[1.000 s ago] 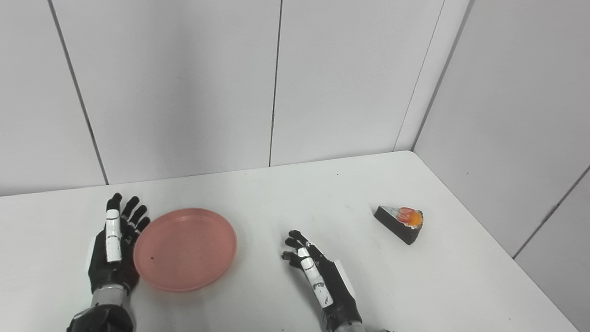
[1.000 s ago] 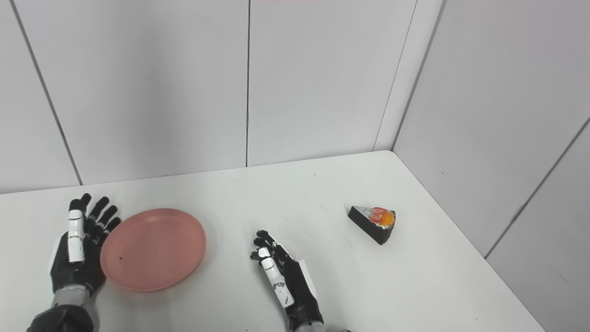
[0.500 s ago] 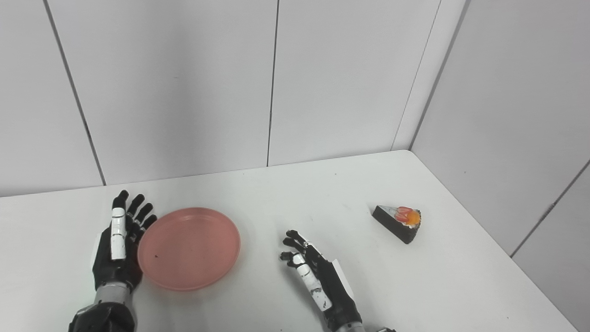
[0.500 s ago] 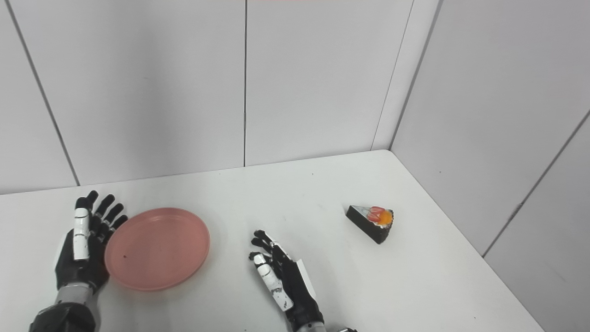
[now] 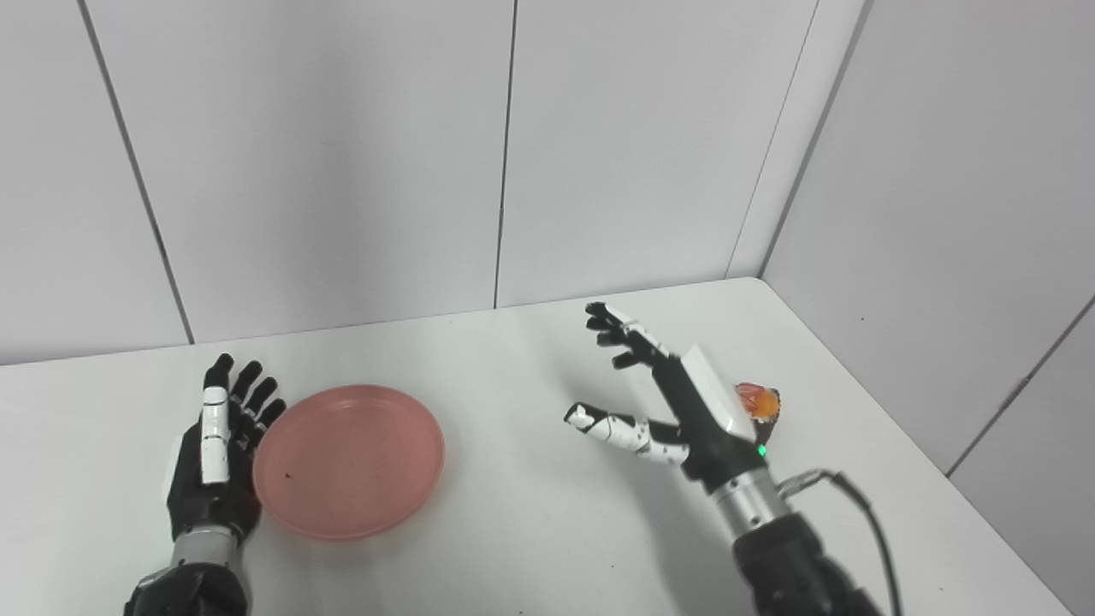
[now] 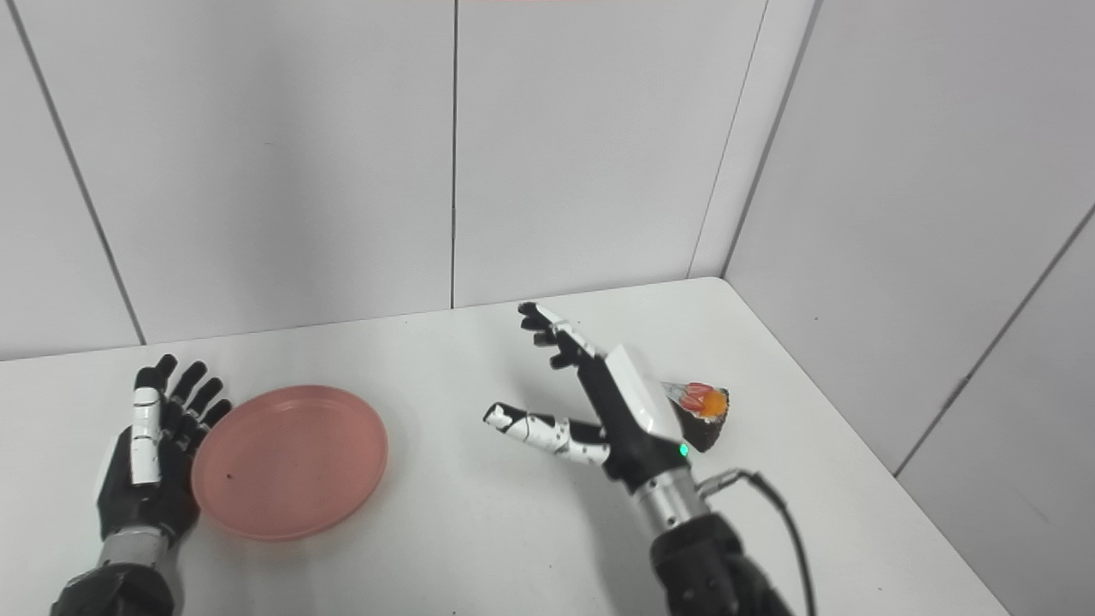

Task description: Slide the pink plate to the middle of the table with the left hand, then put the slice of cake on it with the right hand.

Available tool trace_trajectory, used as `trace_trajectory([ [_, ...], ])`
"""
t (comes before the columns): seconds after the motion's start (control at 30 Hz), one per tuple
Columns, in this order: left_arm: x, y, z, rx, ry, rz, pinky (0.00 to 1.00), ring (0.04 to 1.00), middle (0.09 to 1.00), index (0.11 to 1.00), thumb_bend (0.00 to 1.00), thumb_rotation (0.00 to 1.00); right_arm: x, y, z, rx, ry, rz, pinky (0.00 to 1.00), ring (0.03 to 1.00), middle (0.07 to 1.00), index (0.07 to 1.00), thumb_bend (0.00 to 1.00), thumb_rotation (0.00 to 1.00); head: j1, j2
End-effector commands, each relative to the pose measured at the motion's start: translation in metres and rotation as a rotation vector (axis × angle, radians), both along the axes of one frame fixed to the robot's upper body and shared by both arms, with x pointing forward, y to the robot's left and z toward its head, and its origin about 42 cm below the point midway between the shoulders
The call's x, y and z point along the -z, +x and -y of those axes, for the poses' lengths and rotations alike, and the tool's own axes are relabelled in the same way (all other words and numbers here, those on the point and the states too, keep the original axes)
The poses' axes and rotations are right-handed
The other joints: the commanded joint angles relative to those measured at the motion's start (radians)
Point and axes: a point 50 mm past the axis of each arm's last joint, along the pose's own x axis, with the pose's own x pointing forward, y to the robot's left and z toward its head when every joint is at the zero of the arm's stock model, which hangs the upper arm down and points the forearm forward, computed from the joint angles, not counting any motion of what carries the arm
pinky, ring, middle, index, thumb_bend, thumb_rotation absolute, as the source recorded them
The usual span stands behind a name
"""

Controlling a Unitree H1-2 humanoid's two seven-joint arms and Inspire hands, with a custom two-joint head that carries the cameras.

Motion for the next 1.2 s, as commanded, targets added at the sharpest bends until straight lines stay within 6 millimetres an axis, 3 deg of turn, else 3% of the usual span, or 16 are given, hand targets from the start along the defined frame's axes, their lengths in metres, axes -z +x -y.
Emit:
trace_trajectory([
  [0.0, 0.018, -0.006, 0.003, -0.005, -0.002, -0.091, 0.89, 0.922, 0.95, 1.0, 0.68, 0.88, -0.027, 0.0, 0.008, 0.053, -0.048, 0.034, 0.66, 0.78, 0.81, 0.855, 0.94, 0.69, 0.003, -0.006],
  [0.13, 0.019, -0.006, 0.006, -0.002, -0.008, -0.089, 0.9, 0.921, 0.954, 1.0, 0.67, 0.88, -0.043, 0.004, 0.027, 0.114, -0.138, 0.015, 0.65, 0.769, 0.832, 0.867, 0.95, 0.68, 0.011, -0.011],
  [0.2, 0.019, -0.006, 0.007, -0.001, -0.009, -0.092, 0.89, 0.914, 0.945, 1.0, 0.67, 0.87, -0.051, 0.007, 0.039, 0.145, -0.174, -0.001, 0.63, 0.772, 0.847, 0.852, 0.96, 0.61, 0.014, -0.01],
  [0.53, 0.017, -0.008, 0.01, -0.001, 0.003, -0.099, 0.88, 0.91, 0.943, 1.0, 0.66, 0.88, -0.073, 0.027, 0.085, 0.331, -0.439, -0.157, 0.71, 0.879, 0.893, 0.824, 1.0, 0.64, 0.027, -0.002],
  [0.6, 0.017, -0.009, 0.01, -0.002, 0.007, -0.099, 0.88, 0.909, 0.943, 1.0, 0.66, 0.88, -0.074, 0.033, 0.092, 0.34, -0.461, -0.209, 0.71, 0.879, 0.888, 0.822, 1.0, 0.64, 0.027, -0.002],
  [0.77, 0.018, -0.009, 0.01, 0.003, 0.008, -0.094, 0.89, 0.911, 0.948, 1.0, 0.68, 0.88, -0.071, 0.044, 0.103, 0.354, -0.47, -0.296, 0.72, 0.883, 0.872, 0.815, 1.0, 0.52, 0.033, 0.006],
  [0.93, 0.02, -0.007, 0.012, 0.001, 0.006, -0.103, 0.89, 0.904, 0.945, 1.0, 0.64, 0.87, -0.063, 0.053, 0.115, 0.391, -0.464, -0.319, 0.7, 0.844, 0.85, 0.797, 1.0, 0.44, 0.04, -0.002],
  [1.17, 0.02, -0.008, 0.011, -0.002, 0.015, -0.106, 0.88, 0.905, 0.944, 1.0, 0.68, 0.86, -0.047, 0.061, 0.129, 0.432, -0.457, -0.342, 0.65, 0.817, 0.84, 0.806, 1.0, 0.44, 0.04, 0.003],
])
